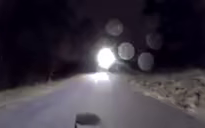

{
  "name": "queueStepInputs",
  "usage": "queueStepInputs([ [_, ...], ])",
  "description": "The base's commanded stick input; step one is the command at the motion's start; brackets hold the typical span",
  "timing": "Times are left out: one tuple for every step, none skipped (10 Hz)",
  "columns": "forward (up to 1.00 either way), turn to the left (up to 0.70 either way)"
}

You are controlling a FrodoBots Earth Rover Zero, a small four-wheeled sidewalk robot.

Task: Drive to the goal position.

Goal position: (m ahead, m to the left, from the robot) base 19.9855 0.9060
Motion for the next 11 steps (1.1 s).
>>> queueStepInputs([
  [0.70,0.03],
  [0.70,0.03],
  [0.70,0.03],
  [0.70,0.03],
  [0.70,0.03],
  [0.70,0.03],
  [0.70,0.02],
  [0.70,0.00],
  [0.70,0.00],
  [0.70,0.00],
  [0.70,0.01],
])
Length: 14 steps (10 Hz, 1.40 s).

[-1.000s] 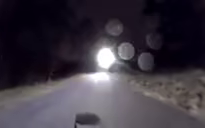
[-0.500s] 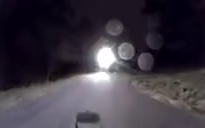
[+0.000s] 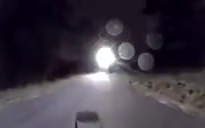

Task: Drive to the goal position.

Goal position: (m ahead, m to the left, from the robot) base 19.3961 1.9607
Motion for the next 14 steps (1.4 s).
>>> queueStepInputs([
  [0.70,0.03],
  [0.70,0.03],
  [0.70,0.03],
  [0.70,0.03],
  [0.70,0.03],
  [0.70,0.03],
  [0.70,0.03],
  [0.70,0.02],
  [0.70,0.04],
  [0.70,0.05],
  [0.70,0.07],
  [0.70,0.05],
  [0.70,0.04],
  [0.70,0.04],
])
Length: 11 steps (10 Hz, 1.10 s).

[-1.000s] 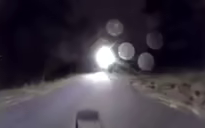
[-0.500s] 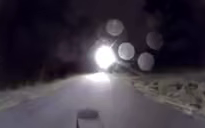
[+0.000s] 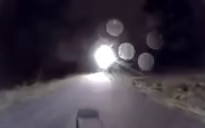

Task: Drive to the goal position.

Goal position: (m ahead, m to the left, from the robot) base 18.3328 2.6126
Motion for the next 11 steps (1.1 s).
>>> queueStepInputs([
  [0.70,0.04],
  [0.70,0.04],
  [0.70,0.04],
  [0.70,0.04],
  [0.70,0.04],
  [0.70,0.06],
  [0.70,0.10],
  [0.70,0.09],
  [0.70,0.06],
  [0.70,0.05],
  [0.70,0.05],
])
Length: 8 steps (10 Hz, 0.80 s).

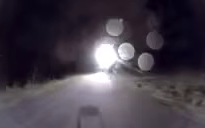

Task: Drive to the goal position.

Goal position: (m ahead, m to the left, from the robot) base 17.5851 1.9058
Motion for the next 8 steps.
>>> queueStepInputs([
  [0.70,0.04],
  [0.70,0.03],
  [0.70,0.04],
  [0.70,0.05],
  [0.70,0.06],
  [0.70,0.07],
  [0.70,0.08],
  [0.70,0.08],
])
